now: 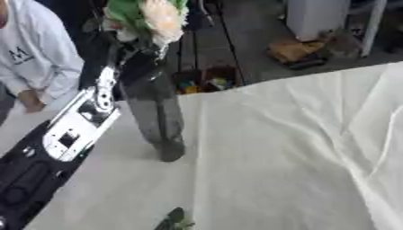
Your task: Arrange flowers into the vase.
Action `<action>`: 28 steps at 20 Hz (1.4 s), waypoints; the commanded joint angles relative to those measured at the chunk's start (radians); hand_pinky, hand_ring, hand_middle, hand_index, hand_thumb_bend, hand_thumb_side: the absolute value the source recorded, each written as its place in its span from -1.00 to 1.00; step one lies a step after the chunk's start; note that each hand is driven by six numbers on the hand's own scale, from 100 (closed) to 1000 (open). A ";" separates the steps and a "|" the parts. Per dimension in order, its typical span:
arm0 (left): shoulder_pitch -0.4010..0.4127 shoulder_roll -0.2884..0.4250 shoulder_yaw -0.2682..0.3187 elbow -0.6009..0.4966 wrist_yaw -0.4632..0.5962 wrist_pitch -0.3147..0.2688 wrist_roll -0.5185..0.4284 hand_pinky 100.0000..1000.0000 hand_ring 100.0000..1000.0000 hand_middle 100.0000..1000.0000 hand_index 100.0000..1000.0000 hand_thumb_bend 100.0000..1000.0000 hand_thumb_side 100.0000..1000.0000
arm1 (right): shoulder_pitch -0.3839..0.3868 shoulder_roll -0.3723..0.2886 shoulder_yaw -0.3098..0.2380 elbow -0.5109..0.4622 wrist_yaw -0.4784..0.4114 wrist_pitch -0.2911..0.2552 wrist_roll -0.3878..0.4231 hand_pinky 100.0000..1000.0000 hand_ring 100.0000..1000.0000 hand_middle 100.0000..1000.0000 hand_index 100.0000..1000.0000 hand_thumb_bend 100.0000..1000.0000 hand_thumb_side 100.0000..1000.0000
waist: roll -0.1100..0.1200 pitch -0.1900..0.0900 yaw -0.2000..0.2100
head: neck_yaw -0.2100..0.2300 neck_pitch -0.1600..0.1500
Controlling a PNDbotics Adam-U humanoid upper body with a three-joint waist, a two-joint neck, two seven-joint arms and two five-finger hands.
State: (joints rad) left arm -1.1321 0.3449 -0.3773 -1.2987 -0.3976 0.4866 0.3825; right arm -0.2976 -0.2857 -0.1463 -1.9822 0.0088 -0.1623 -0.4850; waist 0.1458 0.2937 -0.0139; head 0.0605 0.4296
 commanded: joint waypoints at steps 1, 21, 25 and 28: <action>-0.015 0.038 0.016 -0.028 -0.008 -0.001 -0.009 0.24 0.22 0.13 0.31 -0.10 0.54 | -0.004 -0.009 -0.005 -0.018 0.000 0.003 -0.003 0.55 0.21 -0.24 0.66 -1.00 0.94 | -0.007 -0.022 0.003 | 0.002 -0.008; 0.000 0.074 0.007 -0.063 0.003 0.006 -0.054 0.31 0.30 0.18 0.32 -0.04 0.60 | -0.008 -0.011 -0.005 -0.018 -0.004 0.001 -0.013 0.55 0.21 -0.24 0.66 -1.00 0.95 | -0.016 -0.029 0.013 | -0.004 -0.004; 0.008 0.086 0.002 -0.079 0.007 0.003 -0.077 0.34 0.34 0.23 0.41 0.05 0.68 | -0.008 -0.011 -0.005 -0.018 -0.004 0.001 -0.015 0.55 0.21 -0.24 0.66 -1.00 0.95 | -0.016 -0.030 0.013 | -0.005 -0.006; 0.017 0.096 0.000 -0.091 0.013 0.002 -0.108 0.45 0.43 0.34 0.57 0.16 0.81 | -0.008 -0.012 -0.006 -0.018 -0.004 0.000 -0.016 0.55 0.21 -0.24 0.66 -1.00 0.95 | -0.015 -0.030 0.012 | -0.006 -0.008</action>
State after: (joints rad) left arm -1.0998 0.4056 -0.3841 -1.3664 -0.3888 0.4898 0.2862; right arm -0.2951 -0.2857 -0.1473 -1.9822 0.0075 -0.1620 -0.4981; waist 0.1393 0.2892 -0.0033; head 0.0582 0.4295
